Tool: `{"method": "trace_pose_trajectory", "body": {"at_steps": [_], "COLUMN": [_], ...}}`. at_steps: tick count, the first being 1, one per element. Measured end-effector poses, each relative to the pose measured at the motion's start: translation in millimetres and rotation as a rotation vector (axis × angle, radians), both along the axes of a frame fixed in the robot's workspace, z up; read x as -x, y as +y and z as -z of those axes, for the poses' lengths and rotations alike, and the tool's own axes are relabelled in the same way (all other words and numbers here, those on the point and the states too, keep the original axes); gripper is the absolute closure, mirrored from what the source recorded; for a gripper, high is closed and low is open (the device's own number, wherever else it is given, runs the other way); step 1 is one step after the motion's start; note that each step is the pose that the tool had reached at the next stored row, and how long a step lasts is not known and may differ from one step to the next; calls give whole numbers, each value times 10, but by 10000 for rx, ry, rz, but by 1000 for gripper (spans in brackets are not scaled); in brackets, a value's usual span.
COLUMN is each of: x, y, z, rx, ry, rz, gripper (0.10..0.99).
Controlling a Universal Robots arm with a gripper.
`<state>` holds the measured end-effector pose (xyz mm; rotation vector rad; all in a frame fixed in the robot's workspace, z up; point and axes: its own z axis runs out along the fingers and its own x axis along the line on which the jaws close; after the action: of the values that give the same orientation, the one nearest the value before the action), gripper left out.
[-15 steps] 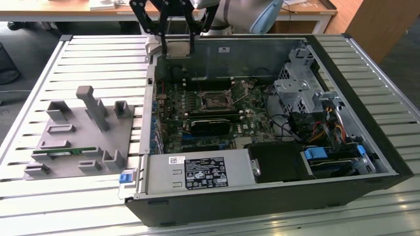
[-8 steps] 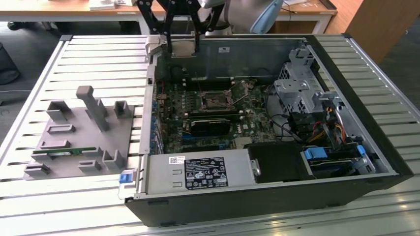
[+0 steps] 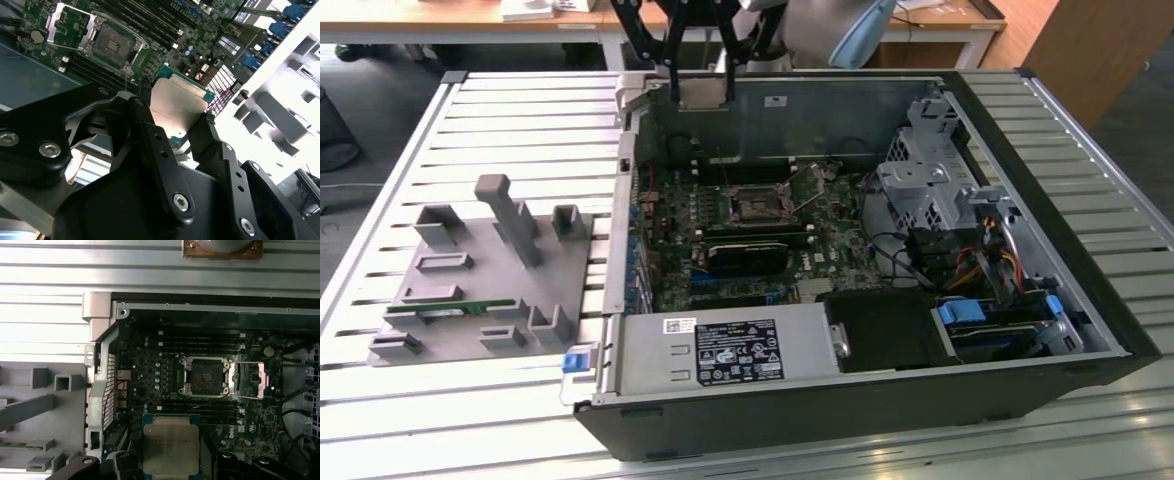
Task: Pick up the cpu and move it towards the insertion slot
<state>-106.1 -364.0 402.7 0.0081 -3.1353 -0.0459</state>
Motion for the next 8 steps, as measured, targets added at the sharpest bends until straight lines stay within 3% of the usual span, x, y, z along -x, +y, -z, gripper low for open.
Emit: {"method": "trace_pose_trajectory", "body": {"at_steps": [8], "x": [-84], "y": [87], "z": [1], "rx": [0], "ry": [0], "rz": [-2], "gripper": [545]}}
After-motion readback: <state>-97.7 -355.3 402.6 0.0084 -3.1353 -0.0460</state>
